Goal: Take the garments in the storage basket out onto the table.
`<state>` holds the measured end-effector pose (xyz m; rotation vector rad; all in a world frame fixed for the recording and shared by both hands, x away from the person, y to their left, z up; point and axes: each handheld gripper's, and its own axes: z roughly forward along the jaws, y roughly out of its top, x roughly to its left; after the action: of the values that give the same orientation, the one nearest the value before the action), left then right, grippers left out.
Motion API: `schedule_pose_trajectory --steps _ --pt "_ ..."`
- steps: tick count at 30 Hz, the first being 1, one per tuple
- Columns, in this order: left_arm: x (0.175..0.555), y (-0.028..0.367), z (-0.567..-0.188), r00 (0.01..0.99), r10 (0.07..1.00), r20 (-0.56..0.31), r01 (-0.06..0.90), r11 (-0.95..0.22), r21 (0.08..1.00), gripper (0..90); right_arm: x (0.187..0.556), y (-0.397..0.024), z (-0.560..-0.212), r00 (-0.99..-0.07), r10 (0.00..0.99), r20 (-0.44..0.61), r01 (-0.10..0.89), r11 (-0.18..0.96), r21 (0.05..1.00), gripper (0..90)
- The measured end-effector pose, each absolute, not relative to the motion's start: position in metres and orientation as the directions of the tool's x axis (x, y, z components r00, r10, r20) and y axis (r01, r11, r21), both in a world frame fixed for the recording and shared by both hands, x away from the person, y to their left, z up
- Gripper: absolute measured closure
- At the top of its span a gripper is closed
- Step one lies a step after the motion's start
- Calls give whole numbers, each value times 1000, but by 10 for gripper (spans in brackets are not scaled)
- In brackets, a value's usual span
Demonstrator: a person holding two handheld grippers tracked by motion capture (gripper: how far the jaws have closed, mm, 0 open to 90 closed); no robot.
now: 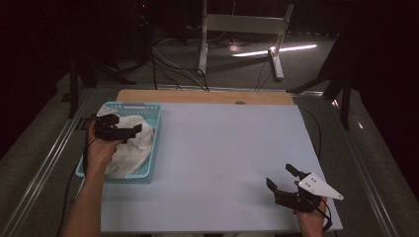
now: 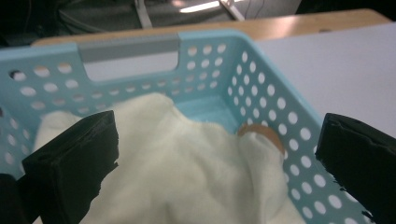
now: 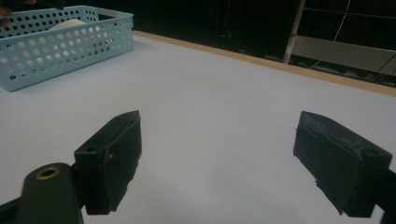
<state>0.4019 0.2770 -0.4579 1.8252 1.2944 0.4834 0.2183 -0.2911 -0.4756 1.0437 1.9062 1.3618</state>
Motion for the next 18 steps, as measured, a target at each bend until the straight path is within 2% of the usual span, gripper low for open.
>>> schedule_pose_trajectory --steps 18 --pt "409 261 -477 457 881 -121 665 -248 704 1 218 -291 -475 -533 846 -9 265 177 948 153"
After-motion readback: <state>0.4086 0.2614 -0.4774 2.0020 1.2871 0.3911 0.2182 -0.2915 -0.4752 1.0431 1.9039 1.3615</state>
